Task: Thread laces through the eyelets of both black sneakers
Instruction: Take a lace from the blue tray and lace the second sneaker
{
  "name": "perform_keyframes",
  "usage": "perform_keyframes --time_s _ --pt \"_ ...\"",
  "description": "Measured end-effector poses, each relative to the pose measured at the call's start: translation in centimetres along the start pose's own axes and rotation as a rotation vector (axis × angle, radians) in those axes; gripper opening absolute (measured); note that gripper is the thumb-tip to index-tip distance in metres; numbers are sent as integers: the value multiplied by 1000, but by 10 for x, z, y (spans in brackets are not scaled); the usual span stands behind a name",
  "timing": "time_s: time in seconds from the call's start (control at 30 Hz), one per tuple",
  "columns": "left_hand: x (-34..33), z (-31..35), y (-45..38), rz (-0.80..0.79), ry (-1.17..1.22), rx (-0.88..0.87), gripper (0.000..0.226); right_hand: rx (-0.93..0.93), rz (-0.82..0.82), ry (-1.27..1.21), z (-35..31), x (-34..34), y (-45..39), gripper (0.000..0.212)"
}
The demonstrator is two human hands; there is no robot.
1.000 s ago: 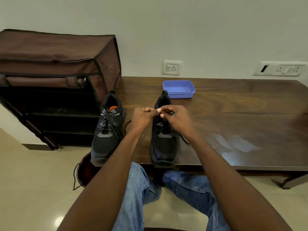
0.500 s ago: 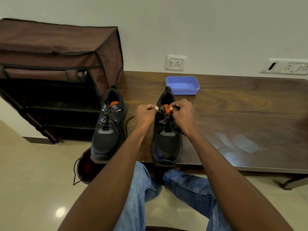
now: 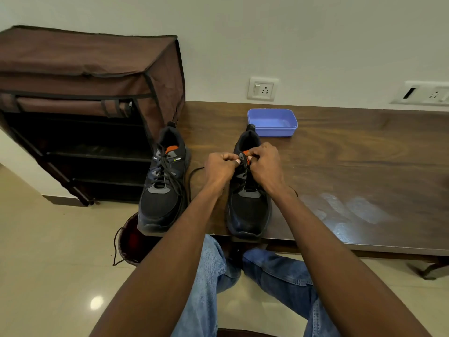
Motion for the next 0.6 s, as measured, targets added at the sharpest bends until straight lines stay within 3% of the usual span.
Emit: perform_keyframes --time_s 0.13,0.27,0.37,0.6 --pt "-2 3 6 -25 49 -5 12 -36 -11 6 4 -8 -3 17" --pt "-4 4 8 -26 69 -14 27 -20 -61 -2 1 -7 -3 17" --pt "-5 4 9 -38 65 -13 21 -43 -129 -115 6 -5 -3 17" --pt "-2 10 10 -52 22 -64 17 -155 -33 -312 12 -3 2 13"
Point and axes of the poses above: each hand's wrist, its own y-axis away from the middle knuckle, its own x-axis out of the back of the hand, z = x × y, the point moved 10 cm from there along -y, towards the middle knuckle, and after that the axes turned 3 degrees about -y, right-handed, at the moved point
